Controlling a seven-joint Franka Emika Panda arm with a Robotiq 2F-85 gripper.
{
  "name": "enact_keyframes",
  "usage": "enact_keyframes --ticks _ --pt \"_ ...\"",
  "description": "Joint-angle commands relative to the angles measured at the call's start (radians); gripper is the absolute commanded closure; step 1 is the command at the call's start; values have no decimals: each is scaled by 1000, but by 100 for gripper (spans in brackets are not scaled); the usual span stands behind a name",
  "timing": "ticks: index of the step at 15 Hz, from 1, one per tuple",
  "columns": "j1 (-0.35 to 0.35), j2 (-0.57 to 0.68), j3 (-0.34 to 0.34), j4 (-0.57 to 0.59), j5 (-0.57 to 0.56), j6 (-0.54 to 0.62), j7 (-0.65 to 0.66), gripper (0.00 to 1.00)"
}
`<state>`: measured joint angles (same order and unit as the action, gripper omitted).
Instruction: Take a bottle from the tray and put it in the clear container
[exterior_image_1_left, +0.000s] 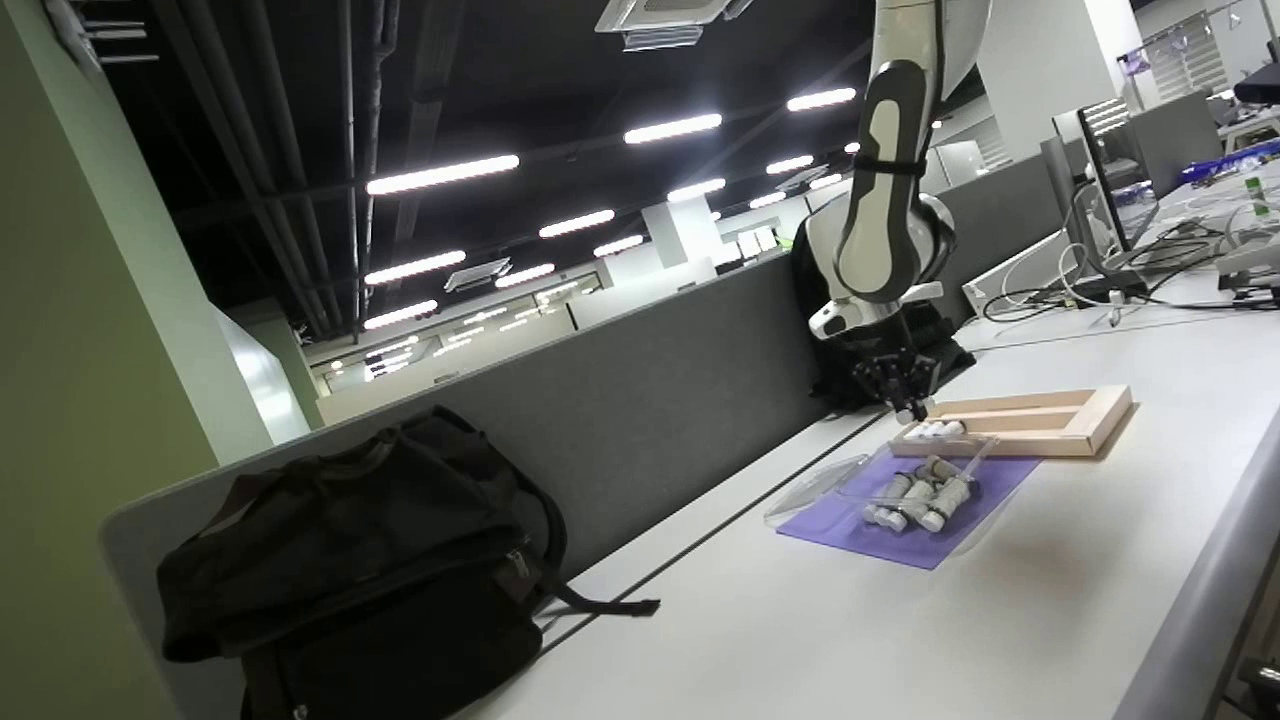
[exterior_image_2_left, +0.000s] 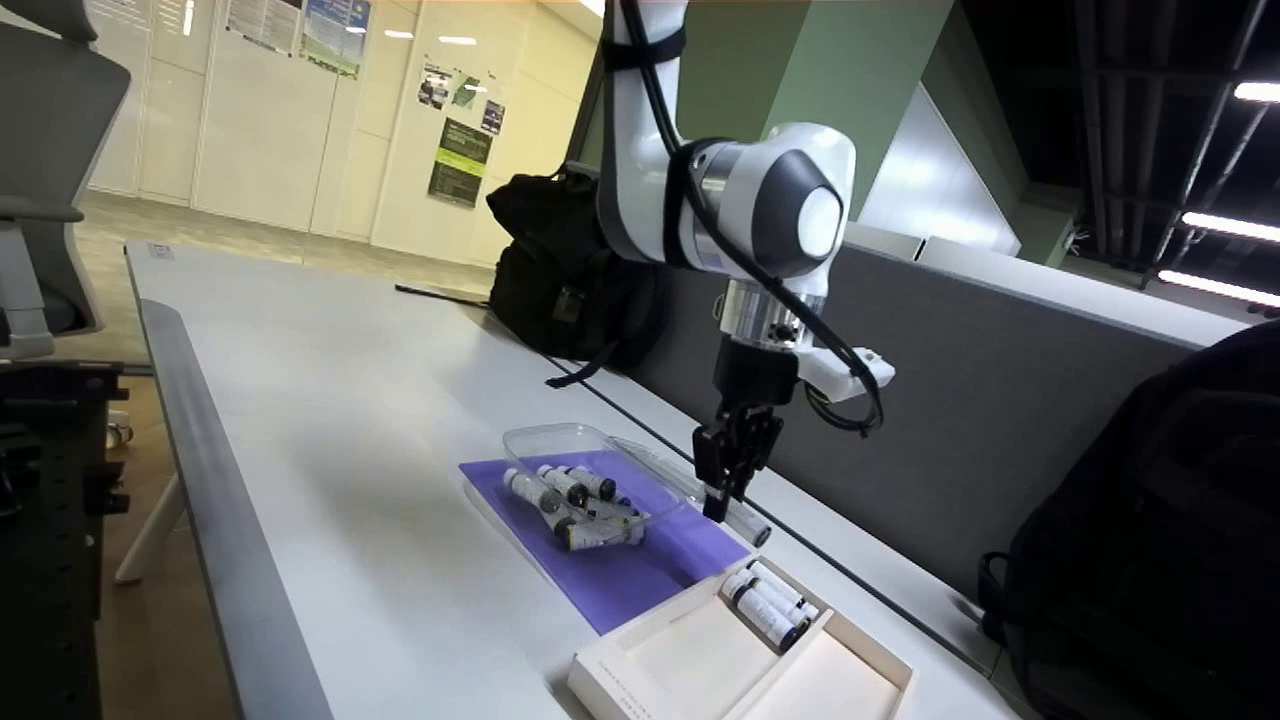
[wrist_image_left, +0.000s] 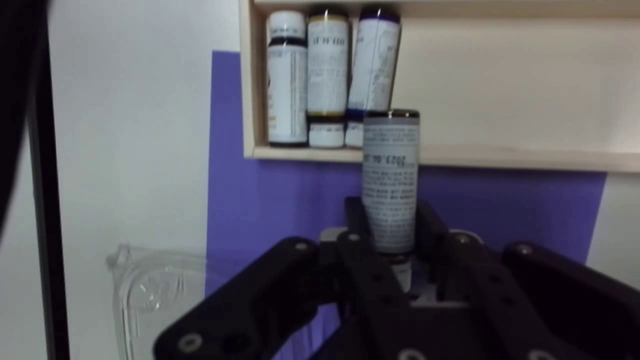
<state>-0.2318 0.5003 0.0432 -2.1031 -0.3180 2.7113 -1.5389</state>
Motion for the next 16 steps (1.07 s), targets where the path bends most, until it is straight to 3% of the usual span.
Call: enact_keyframes --ticks 1,4,8,11,12,14,16 --pt "-22 -56 85 -40 100 -28 -124 93" --pt "18 -110 98 -69 121 -57 -149 93" --pt "45 -89 132 -38 174 -158 -225 93" --pt "74 -52 118 -22 189 -164 -239 93" --pt "84 -39 108 -16 183 -154 -229 48" --pt "86 -41 104 -13 180 -151 -230 42" --pt "85 -78 95 -32 176 -137 -222 28"
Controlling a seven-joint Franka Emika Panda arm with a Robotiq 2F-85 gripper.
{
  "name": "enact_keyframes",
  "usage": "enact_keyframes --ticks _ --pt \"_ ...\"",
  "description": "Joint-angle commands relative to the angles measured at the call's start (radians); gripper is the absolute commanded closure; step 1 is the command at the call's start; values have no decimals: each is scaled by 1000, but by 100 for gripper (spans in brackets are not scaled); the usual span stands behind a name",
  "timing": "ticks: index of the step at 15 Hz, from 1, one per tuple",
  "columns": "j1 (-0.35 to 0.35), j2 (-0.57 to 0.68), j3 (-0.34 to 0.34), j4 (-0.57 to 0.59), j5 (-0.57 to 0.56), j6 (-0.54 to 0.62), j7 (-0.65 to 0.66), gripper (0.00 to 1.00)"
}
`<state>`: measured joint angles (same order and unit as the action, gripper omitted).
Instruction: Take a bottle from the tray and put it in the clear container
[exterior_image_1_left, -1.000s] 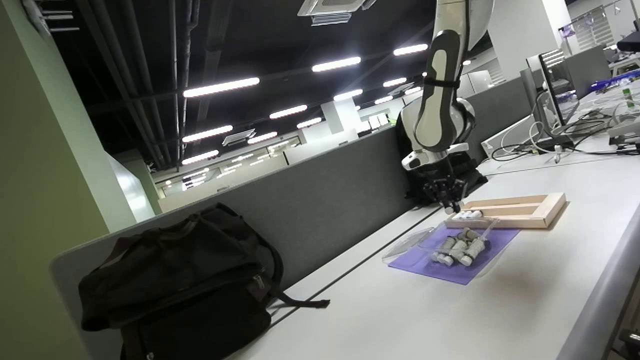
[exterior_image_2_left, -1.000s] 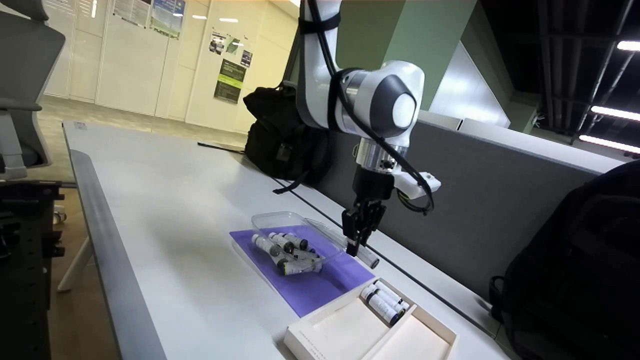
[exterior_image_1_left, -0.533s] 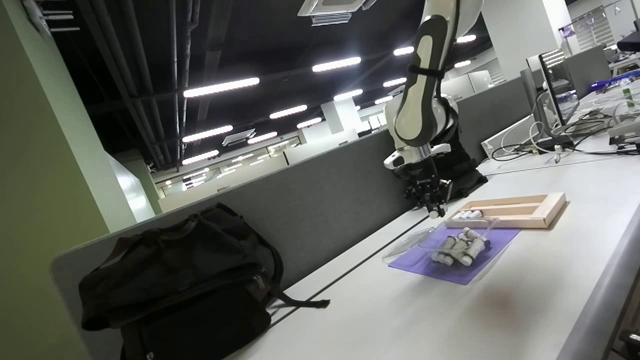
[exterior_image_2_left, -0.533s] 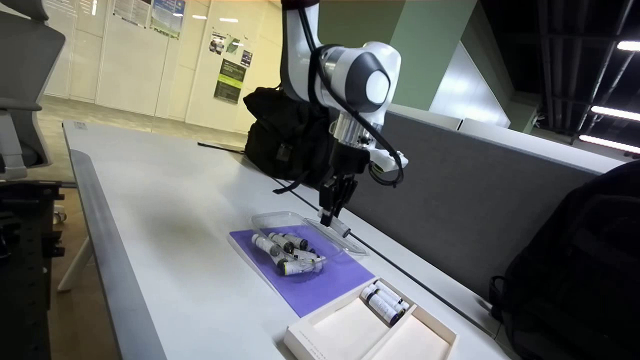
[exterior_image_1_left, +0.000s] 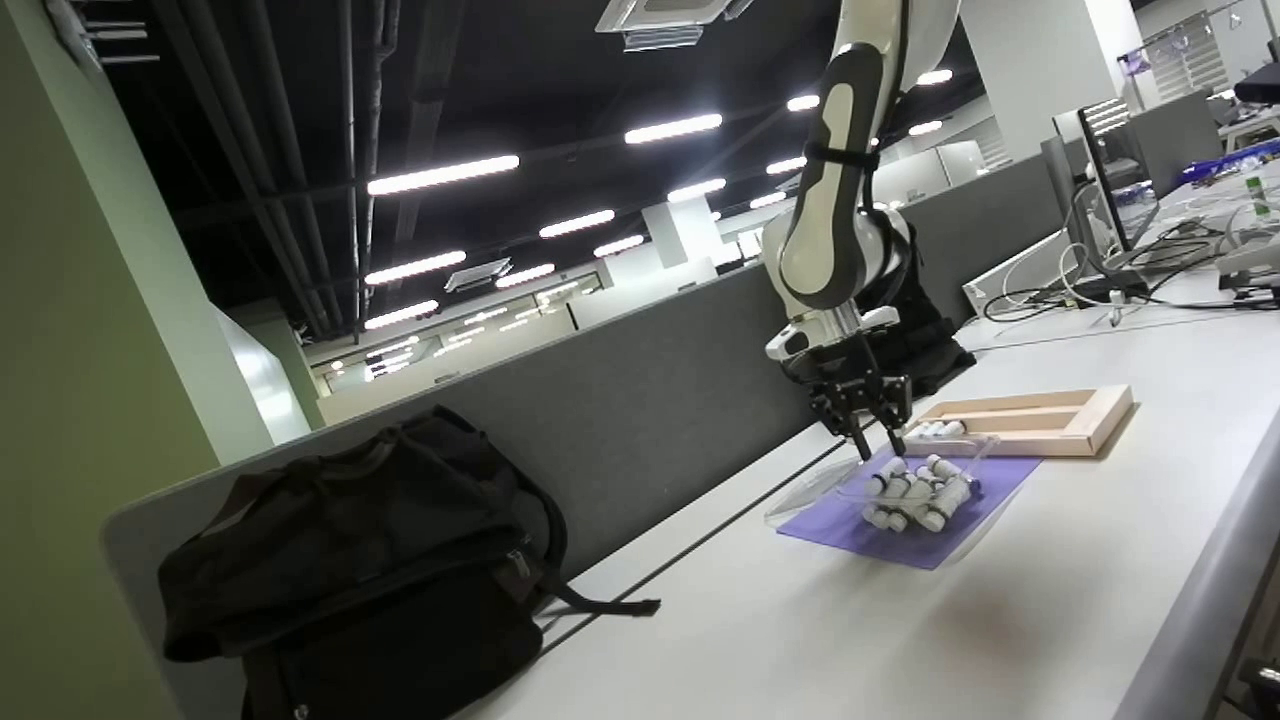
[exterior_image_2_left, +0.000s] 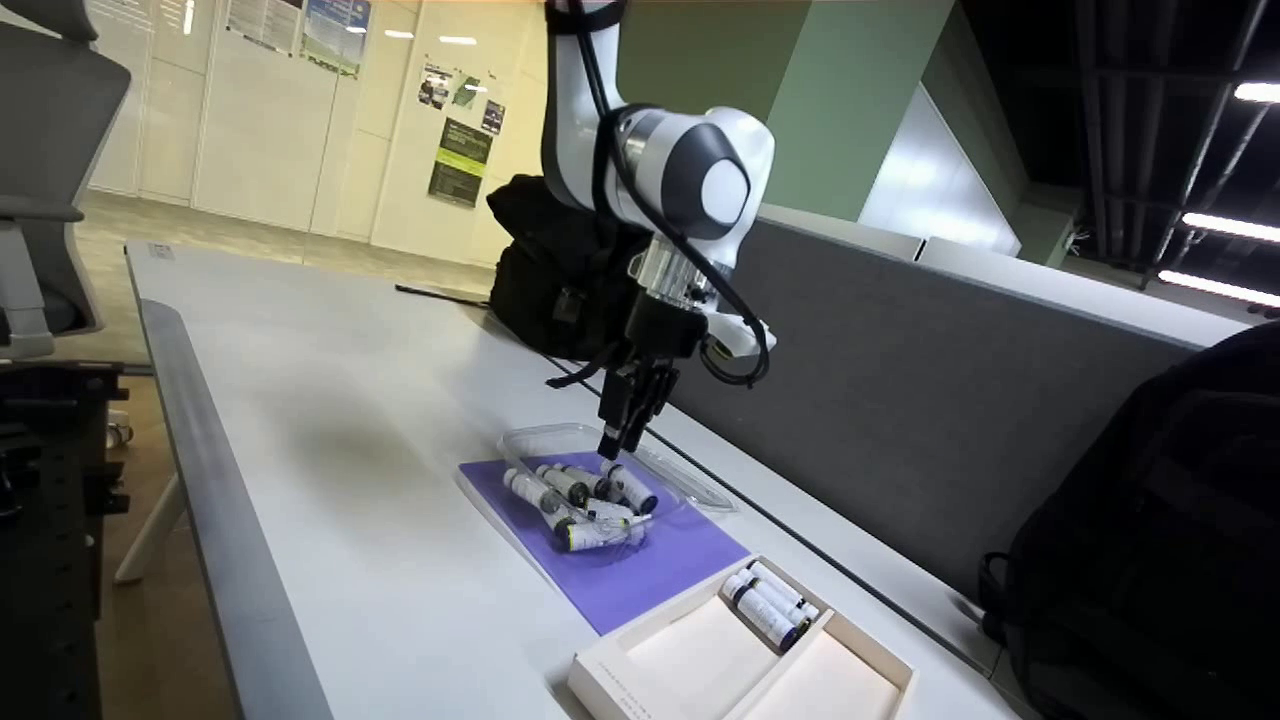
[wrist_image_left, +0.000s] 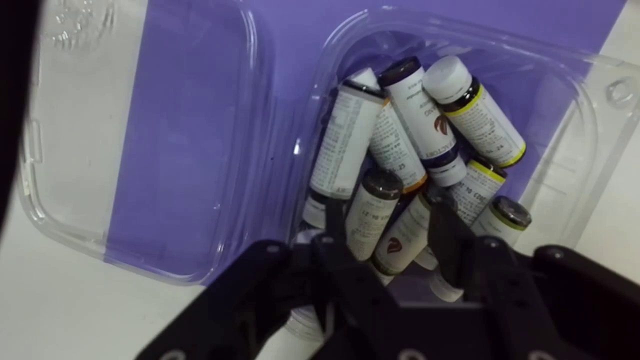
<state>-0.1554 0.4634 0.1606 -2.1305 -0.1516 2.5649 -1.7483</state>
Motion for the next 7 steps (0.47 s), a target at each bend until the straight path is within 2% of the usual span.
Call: enact_keyframes --ticks 1,3,4,6,7 --pt "1 -81 -21 -30 14 17 -19 22" --pt "5 -153 -53 -63 -6 33 7 6" --pt "16 -61 -42 -6 10 19 -8 25" --pt "16 -113 -59 -20 9 18 -7 11" --pt "17 -128 -63 -28 9 18 -7 7"
